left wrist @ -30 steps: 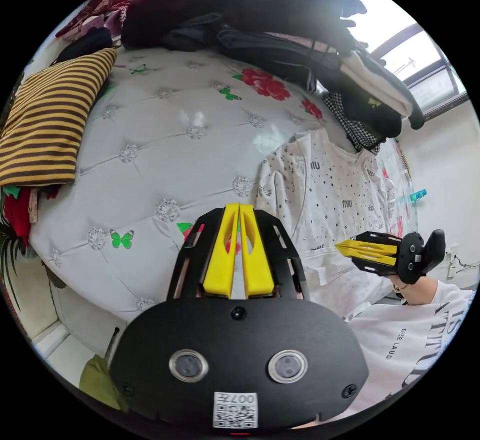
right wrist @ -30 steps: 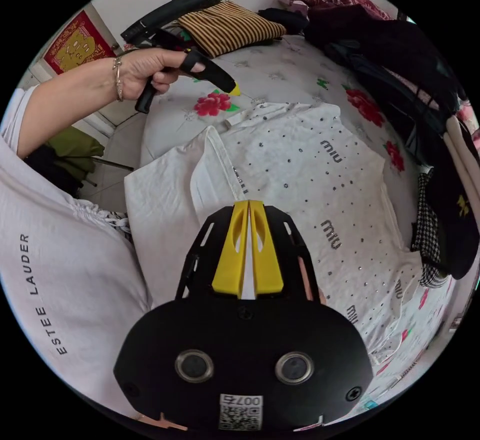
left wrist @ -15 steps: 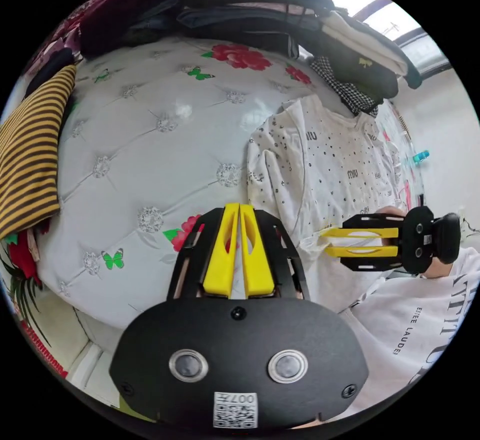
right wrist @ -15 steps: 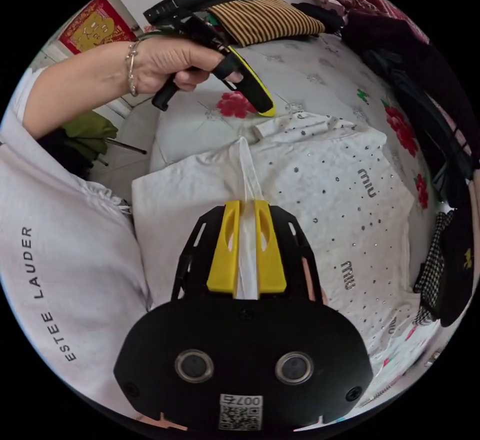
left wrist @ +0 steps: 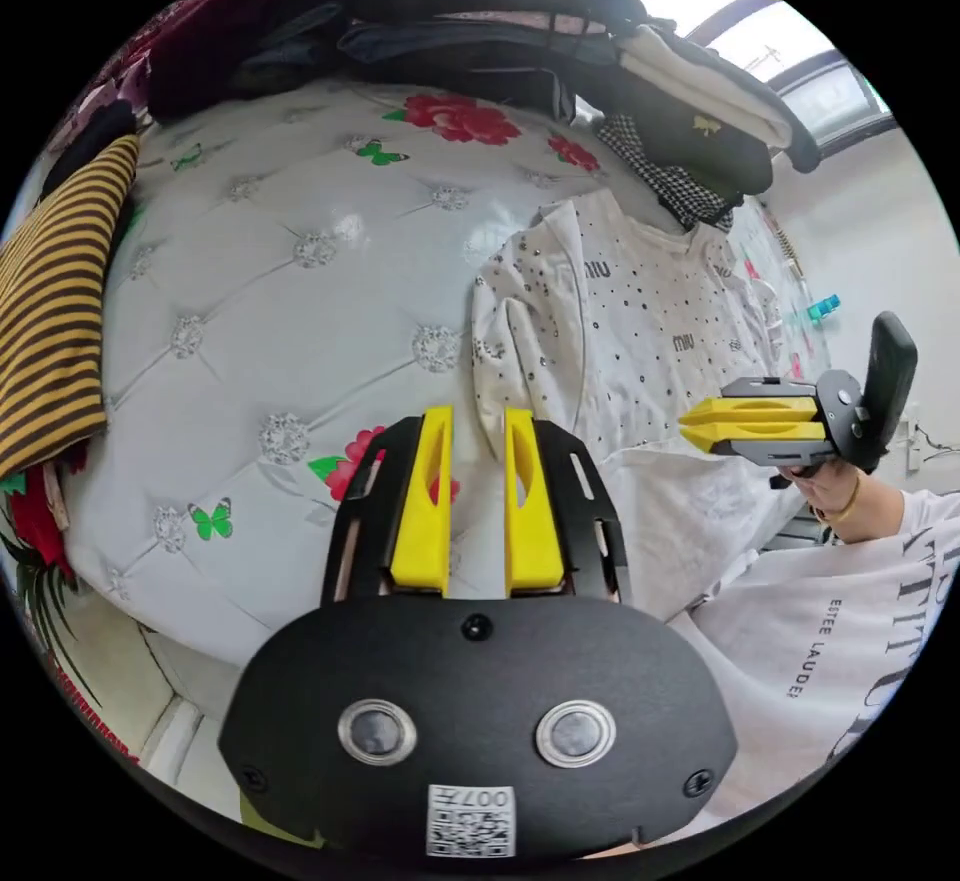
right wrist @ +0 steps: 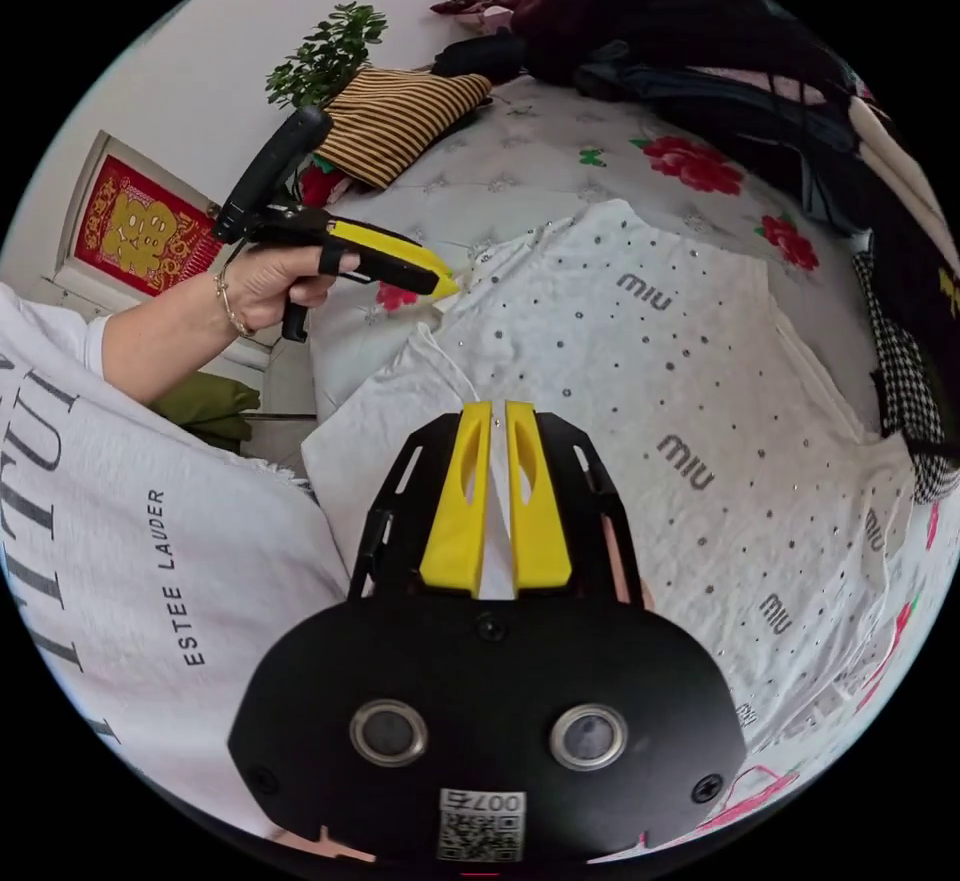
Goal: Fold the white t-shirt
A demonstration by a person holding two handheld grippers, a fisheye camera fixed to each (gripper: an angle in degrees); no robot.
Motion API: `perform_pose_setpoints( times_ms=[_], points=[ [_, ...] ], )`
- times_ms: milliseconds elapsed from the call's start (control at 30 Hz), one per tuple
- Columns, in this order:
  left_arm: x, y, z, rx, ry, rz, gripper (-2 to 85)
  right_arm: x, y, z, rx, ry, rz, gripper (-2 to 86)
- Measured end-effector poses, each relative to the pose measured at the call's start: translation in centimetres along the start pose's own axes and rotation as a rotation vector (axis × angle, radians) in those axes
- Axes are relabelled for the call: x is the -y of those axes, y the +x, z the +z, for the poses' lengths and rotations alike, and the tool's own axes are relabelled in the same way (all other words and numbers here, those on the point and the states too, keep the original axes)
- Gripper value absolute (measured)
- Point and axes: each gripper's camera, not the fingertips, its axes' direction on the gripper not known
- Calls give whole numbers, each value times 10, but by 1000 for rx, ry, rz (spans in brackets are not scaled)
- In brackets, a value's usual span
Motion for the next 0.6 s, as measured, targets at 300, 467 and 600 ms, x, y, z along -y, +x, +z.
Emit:
perform_pose_setpoints(
  times_ms=[300, 467, 600],
  points=[
    [11, -40, -46, -48, 39, -40, -9, -68, 26, -35, 2, 67, 187, -2],
    [-10, -115, -114, -140, 182, -213, -8, -82, 39, -51, 14, 112, 225, -2],
    [-27, -147, -122, -205, 212, -303, 2, -91, 43, -47, 26, 105, 241, -3]
  ],
)
